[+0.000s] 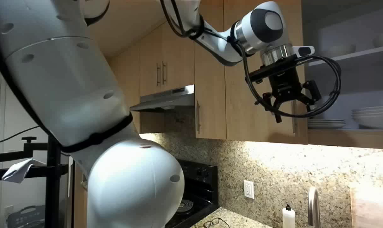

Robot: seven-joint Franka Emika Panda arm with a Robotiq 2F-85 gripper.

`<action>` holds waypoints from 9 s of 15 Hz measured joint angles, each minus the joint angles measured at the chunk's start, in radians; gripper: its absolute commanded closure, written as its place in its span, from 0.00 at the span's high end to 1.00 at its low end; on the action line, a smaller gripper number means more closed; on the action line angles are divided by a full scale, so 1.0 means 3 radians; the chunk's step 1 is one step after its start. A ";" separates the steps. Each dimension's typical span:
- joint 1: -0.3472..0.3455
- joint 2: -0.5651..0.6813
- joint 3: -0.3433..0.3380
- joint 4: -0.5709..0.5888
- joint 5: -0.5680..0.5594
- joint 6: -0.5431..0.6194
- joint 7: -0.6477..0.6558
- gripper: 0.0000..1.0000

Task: Close the right cabinet door

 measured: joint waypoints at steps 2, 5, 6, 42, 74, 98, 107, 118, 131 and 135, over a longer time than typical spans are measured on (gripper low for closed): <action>0.0000 0.0000 0.0000 0.0000 0.0000 0.0000 0.0000 1.00; 0.0000 0.0000 0.0000 0.0000 0.0000 0.0000 0.0000 1.00; 0.0000 0.0000 0.0000 0.0000 0.0000 0.0000 0.0000 1.00; -0.0770 -0.1712 -0.1125 -0.0581 -0.0321 0.0145 -0.0184 0.15; -0.0542 -0.0346 -0.1355 0.0567 0.0051 0.1207 -0.0332 0.07; -0.0509 -0.0017 -0.1480 0.0772 0.0195 0.1373 -0.0442 0.07; -0.0527 -0.0033 -0.1436 0.0773 0.0195 0.1319 -0.0442 0.07; -0.0525 -0.0153 -0.1254 0.0754 0.0195 0.1034 -0.0446 0.07; -0.0525 -0.0232 -0.1007 0.0744 0.0195 0.0789 -0.0443 0.07; -0.0527 -0.0244 -0.0919 0.0743 0.0195 0.0729 -0.0407 0.07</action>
